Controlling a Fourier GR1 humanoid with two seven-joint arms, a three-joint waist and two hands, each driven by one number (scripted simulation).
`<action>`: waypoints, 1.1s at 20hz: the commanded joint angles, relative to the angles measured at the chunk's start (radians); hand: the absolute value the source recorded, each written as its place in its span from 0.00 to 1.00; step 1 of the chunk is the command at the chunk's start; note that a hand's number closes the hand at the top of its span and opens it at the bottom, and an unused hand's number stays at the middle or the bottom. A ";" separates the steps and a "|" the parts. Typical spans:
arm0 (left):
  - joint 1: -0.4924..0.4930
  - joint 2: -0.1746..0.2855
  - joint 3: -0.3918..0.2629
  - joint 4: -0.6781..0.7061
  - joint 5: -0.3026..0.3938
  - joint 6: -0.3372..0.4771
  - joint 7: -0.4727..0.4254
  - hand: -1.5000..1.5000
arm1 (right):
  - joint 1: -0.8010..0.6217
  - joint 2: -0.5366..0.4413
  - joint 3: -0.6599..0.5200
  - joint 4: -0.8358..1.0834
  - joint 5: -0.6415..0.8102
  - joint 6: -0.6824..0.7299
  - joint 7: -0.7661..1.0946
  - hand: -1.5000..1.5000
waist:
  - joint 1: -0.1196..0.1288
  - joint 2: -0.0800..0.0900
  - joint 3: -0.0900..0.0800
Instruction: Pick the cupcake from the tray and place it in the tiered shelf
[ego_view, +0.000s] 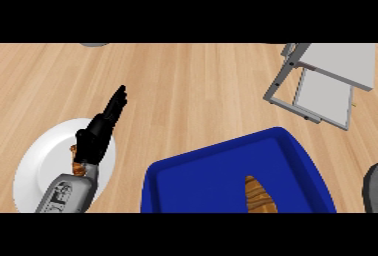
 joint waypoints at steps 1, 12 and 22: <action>0.034 -0.045 -0.028 0.014 -0.031 0.025 -0.032 0.50 | -0.110 0.060 0.048 0.014 0.098 -0.044 -0.052 1.00 | 0.001 0.000 0.000; 0.013 -0.037 -0.004 -0.069 -0.034 0.010 0.059 0.50 | -0.260 0.287 0.137 0.070 0.331 -0.260 -0.177 1.00 | -0.007 -0.004 0.000; 0.058 -0.032 0.006 -0.021 -0.052 -0.009 -0.014 0.50 | -0.427 0.425 0.086 0.335 0.233 -0.098 -0.080 1.00 | -0.004 -0.001 0.000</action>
